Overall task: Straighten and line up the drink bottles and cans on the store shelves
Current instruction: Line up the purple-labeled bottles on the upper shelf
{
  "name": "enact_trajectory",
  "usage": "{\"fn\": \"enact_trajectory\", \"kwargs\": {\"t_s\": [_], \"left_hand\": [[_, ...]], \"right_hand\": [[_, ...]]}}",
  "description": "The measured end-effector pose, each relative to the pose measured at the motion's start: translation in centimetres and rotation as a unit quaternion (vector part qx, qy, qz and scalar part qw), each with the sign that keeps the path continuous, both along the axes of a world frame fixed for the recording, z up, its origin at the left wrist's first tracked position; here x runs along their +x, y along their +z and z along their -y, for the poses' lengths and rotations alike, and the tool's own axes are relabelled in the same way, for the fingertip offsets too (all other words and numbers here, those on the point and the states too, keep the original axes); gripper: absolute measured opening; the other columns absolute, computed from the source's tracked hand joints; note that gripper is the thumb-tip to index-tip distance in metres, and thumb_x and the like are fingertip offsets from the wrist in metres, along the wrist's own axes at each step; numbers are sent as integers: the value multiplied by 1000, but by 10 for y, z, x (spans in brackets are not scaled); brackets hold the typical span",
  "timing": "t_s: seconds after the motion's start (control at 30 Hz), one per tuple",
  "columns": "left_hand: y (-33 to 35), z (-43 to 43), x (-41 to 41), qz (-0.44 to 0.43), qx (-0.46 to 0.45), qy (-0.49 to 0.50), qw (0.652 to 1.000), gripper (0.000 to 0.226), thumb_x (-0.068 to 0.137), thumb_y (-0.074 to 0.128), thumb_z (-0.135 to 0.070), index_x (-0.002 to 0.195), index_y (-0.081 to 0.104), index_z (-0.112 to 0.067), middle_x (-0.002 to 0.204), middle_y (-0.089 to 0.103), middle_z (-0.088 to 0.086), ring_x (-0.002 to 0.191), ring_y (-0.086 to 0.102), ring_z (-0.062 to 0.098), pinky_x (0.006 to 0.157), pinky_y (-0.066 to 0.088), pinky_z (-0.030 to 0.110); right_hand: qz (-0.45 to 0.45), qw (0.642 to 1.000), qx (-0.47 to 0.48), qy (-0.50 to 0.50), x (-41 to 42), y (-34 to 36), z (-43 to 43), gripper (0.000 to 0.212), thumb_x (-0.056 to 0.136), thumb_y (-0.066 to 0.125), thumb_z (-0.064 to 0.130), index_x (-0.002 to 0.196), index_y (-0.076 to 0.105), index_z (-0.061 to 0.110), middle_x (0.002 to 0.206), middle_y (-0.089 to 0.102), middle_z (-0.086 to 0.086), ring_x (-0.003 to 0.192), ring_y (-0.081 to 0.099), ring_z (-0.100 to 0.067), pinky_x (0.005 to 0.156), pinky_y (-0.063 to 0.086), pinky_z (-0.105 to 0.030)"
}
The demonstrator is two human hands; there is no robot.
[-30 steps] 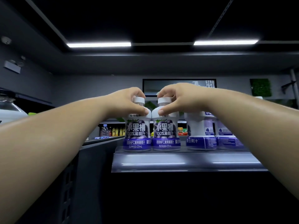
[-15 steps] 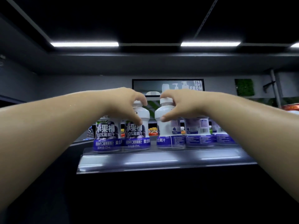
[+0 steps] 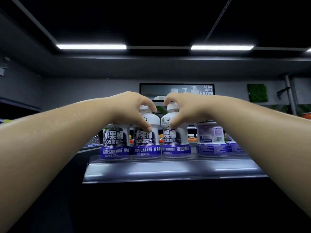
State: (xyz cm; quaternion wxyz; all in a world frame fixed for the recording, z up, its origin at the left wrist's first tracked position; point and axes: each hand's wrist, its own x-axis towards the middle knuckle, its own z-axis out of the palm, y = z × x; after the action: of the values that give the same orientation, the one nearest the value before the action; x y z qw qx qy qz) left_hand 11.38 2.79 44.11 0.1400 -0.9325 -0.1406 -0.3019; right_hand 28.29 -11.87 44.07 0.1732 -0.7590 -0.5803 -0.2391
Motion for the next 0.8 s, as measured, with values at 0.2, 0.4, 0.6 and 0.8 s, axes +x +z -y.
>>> {"fn": "enact_trajectory", "kwargs": {"t_s": [0.2,0.4,0.6,0.8], "left_hand": [[-2,0,0,7,5,-10,1000,62,58,84,-62,114,60,-53,93,55,-22,84,50,0,69,36,27],[-1,-1,-1,9,11,-13,1000,63,57,83,-64,114,60,-53,96,54,-21,88,50,8,76,35,30],[1,-2,2,6,20,-2,1000,60,53,79,-72,107,58,-56,85,57,-20,82,51,-1,66,37,29],[0,5,0,-9,45,17,999,61,58,80,-68,113,57,-55,85,52,-24,78,48,-2,65,36,28]], "right_hand": [[4,1000,-23,5,-3,2,1,66,68,80,55,125,49,43,111,58,10,95,59,-12,76,49,-34],[-23,999,-1,37,3,2,7,54,67,81,32,111,52,46,82,64,8,65,62,-5,60,47,-30],[-59,996,-18,63,3,1,10,61,66,77,23,116,48,42,76,63,3,51,58,-1,48,46,-22],[-27,997,-20,67,-2,-2,13,69,73,80,22,130,45,40,87,62,8,70,63,-12,64,52,-32]]}}
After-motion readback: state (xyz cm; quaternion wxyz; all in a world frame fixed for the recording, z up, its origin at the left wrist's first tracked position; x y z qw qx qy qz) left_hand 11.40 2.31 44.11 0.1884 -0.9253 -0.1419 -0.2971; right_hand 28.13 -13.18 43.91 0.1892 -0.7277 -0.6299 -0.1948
